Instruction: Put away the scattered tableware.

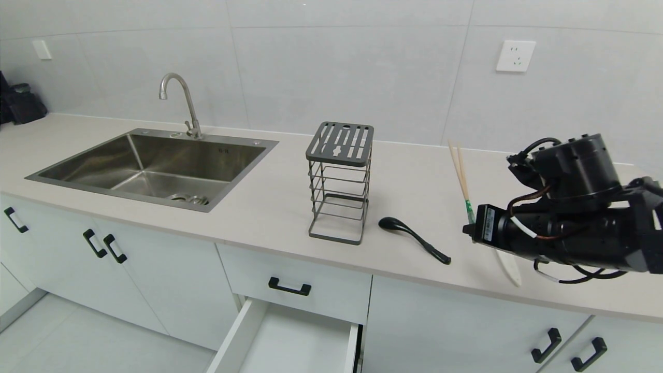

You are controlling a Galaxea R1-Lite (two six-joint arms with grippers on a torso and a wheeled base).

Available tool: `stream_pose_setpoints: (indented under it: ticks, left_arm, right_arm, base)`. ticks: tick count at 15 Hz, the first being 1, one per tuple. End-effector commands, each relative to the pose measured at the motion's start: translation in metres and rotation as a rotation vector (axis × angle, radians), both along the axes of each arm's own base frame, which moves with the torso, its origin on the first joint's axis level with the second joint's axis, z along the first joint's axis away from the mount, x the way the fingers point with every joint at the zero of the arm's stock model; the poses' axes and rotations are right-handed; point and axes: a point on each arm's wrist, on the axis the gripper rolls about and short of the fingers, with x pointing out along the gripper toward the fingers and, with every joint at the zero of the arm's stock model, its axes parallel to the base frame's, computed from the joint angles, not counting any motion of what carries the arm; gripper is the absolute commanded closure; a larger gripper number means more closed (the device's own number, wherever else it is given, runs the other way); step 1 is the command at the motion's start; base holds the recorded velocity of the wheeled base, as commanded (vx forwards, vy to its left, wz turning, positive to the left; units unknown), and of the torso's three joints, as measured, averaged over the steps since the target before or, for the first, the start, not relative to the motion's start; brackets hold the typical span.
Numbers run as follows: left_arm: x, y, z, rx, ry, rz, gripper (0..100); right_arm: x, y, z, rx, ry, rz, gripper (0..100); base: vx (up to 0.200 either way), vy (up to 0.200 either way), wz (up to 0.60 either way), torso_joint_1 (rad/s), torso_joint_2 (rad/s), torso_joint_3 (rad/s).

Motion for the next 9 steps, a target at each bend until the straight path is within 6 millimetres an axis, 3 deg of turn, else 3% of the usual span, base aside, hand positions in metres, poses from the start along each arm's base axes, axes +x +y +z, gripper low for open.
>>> stream_pose_setpoints:
  ticks: [1, 5, 9]
  left_arm:
    - [0.0, 0.0, 0.0, 0.0, 0.001, 0.0, 0]
    - [0.0, 0.0, 0.0, 0.0, 0.001, 0.0, 0]
    - [0.0, 0.0, 0.0, 0.0, 0.001, 0.0, 0]
  right_arm:
    - [-0.014, -0.007, 0.015, 0.024, -0.049, 0.003, 100]
    - [-0.029, -0.013, 0.025, 0.039, -0.089, 0.014, 100]
    - [-0.055, -0.017, 0.038, -0.03, -0.178, 0.141, 100]
  base:
    - [0.0, 0.0, 0.0, 0.0, 0.0, 0.0]
    - [0.0, 0.0, 0.0, 0.0, 0.0, 0.0]
    - [0.0, 0.0, 0.0, 0.0, 0.0, 0.0]
